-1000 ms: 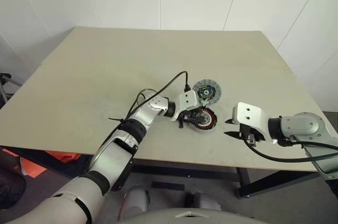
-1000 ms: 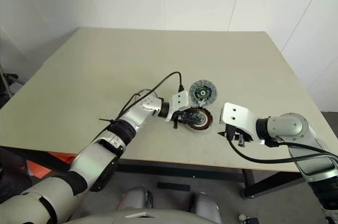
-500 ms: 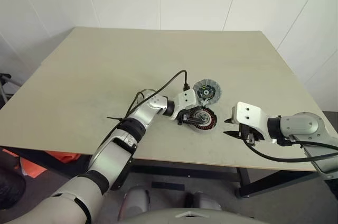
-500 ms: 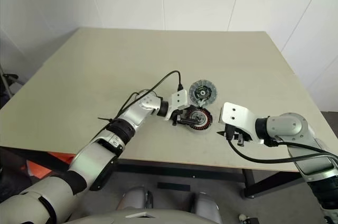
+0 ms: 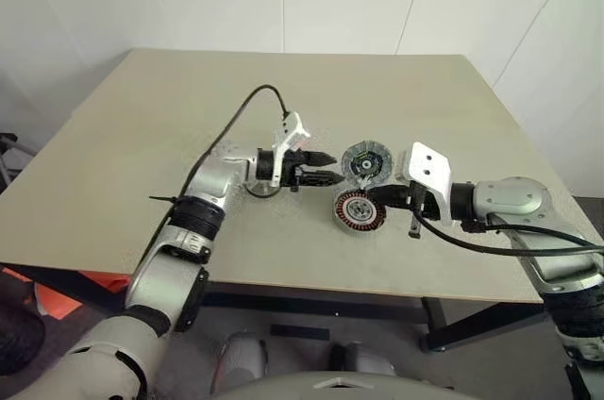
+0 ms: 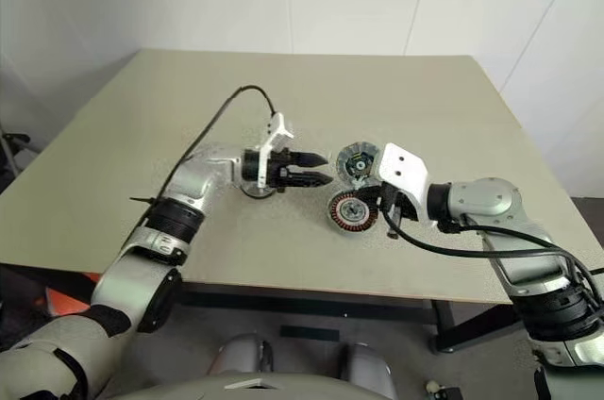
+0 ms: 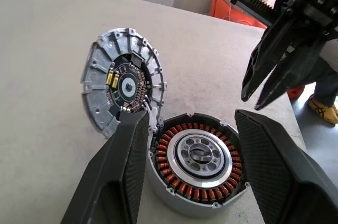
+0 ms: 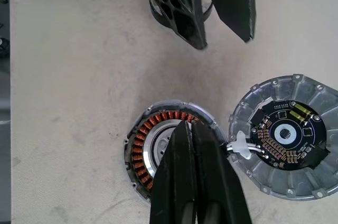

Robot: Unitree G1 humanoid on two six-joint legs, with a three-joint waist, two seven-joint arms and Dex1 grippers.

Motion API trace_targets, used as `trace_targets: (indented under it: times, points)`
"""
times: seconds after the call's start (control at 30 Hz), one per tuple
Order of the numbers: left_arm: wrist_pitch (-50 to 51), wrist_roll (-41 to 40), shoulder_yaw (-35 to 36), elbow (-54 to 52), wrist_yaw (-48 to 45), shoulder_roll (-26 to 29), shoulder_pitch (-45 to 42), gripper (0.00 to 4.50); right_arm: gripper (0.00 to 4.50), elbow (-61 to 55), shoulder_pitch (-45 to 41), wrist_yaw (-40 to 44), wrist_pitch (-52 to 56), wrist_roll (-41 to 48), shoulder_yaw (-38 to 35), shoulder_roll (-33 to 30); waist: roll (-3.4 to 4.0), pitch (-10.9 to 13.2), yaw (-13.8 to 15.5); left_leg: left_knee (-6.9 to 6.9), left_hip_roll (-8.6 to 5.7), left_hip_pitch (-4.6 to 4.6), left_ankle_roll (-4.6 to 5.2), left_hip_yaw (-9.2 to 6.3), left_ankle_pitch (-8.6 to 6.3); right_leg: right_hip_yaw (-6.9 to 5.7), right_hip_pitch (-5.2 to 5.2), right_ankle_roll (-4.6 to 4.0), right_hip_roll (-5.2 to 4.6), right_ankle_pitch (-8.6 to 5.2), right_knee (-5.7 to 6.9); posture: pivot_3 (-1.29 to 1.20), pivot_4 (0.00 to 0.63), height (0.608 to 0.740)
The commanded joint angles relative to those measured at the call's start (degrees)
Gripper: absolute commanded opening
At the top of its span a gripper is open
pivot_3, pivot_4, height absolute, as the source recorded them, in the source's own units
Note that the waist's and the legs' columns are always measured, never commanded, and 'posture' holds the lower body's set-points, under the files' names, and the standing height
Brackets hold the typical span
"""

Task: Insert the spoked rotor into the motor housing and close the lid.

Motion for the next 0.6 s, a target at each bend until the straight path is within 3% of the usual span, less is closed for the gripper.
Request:
trace_targets:
  times: [0.03,0.43,0.6]
  points:
    - [0.9,-1.8,2.0,-2.9,-2.5,4.6,-0.6,2.76,0.03,4.4,-2.4,-0.8,-3.0,-1.9,1.1,1.3,0.0,0.0,-0.1,0.0,0.0,0.0,-0.02,0.0,0.01,0.0,-0.02,0.0,0.0,0.0,0.01,0.0,0.0,0.74]
    - [-0.4,-1.8,3.0,-6.1,-3.1,13.1,5.4,2.76,0.03,13.5,-3.6,-1.3,-8.1,-4.4,2.0,4.2,0.0,0.0,0.0,0.0,0.0,-0.15,-0.07,0.01,0.04,0.0,-0.38,-0.03,0.0,0.0,0.07,0.0,0.0,0.74]
    - [-0.6,-2.2,3.8,-6.0,-1.5,13.8,6.2,2.76,0.03,13.7,-3.2,-0.3,-8.0,-4.2,2.5,4.4,0.0,0.0,0.0,0.0,-0.01,-0.08,-0.1,0.01,0.05,0.01,-0.36,-0.04,0.0,-0.01,0.17,0.0,0.0,0.74]
